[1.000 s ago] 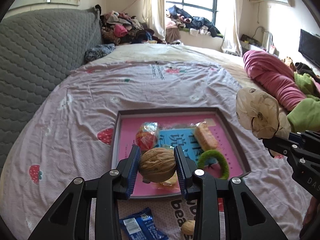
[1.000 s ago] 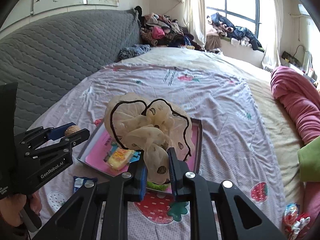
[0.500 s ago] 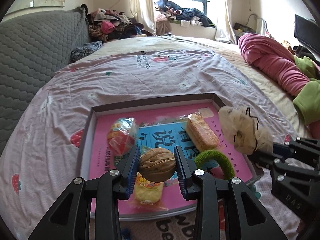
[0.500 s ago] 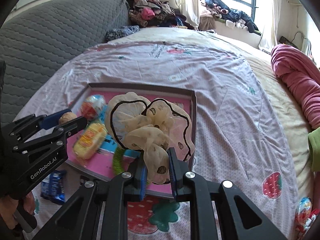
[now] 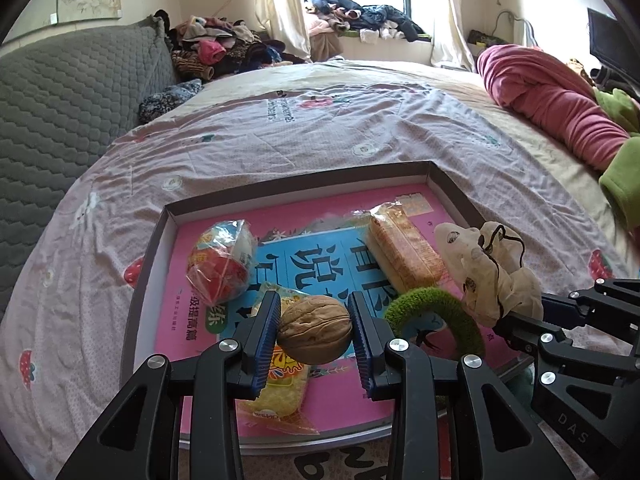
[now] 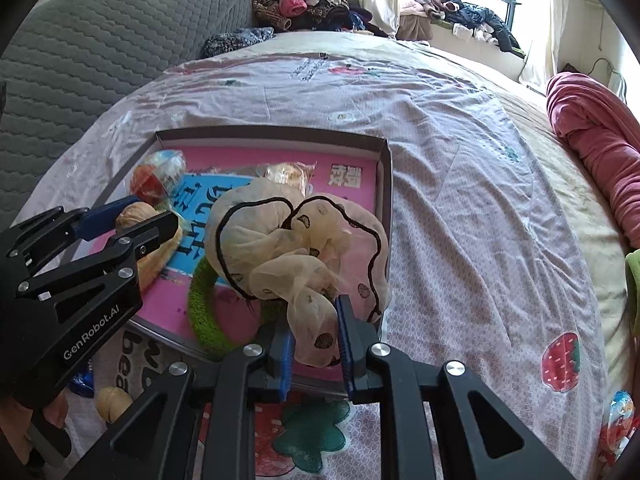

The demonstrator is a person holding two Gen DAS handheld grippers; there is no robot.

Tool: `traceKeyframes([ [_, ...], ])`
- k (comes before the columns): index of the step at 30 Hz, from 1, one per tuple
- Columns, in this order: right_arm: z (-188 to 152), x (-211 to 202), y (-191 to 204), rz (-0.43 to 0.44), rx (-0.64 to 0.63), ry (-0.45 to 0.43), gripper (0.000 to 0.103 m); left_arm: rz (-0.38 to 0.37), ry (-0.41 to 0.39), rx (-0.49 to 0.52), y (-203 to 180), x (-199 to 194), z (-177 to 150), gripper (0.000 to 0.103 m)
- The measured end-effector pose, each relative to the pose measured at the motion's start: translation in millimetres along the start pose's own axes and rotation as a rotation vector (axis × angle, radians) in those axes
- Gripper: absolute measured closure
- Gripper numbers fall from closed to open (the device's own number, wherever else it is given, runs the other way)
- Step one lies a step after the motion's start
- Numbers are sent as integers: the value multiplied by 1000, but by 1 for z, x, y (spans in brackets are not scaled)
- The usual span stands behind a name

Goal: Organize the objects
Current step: 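Open the left tool on the walnut while the right tool releases the scrunchie in the tray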

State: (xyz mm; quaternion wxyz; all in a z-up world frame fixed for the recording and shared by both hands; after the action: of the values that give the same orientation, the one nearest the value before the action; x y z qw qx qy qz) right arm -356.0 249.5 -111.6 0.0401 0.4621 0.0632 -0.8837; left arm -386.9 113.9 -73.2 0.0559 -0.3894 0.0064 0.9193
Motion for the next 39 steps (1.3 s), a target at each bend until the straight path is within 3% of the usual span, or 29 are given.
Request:
traceKeyframes([
  [11,-2,3,2,7,0,17,82,25,2,1,4,3,-2,67],
  [20,-6,5,7,8,-12,38,75,29,0,-8,8,0,-2,45],
  [26,-7,3,5,3,-5,39,64,43,-4,-16,10,-4,-2,30],
  [32,-7,0,4,1,-5,42,62,48,-2,-8,10,-7,-3,29],
  [34,-7,-1,4,-6,-7,41,55,50,0,-4,10,-9,-4,29],
  [37,-7,-4,5,-7,-8,39,53,51,0,-4,12,-11,-4,28],
  [39,-6,-6,5,-10,-8,39,53,49,4,-6,12,-12,-5,22],
])
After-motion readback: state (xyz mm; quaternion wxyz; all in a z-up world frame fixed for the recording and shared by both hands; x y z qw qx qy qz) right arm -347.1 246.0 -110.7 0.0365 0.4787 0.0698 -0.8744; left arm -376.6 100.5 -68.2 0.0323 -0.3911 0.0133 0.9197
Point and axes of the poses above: each gripper's, at about its wrist camera, not at the fingertips, and x roughly the way its jaws point, y to its left, z to its top, the point moved 7 cm from there along x, roughly the way its jaws point, and after that the axes turned 9 degrees about -x, right-handed, at the moved point
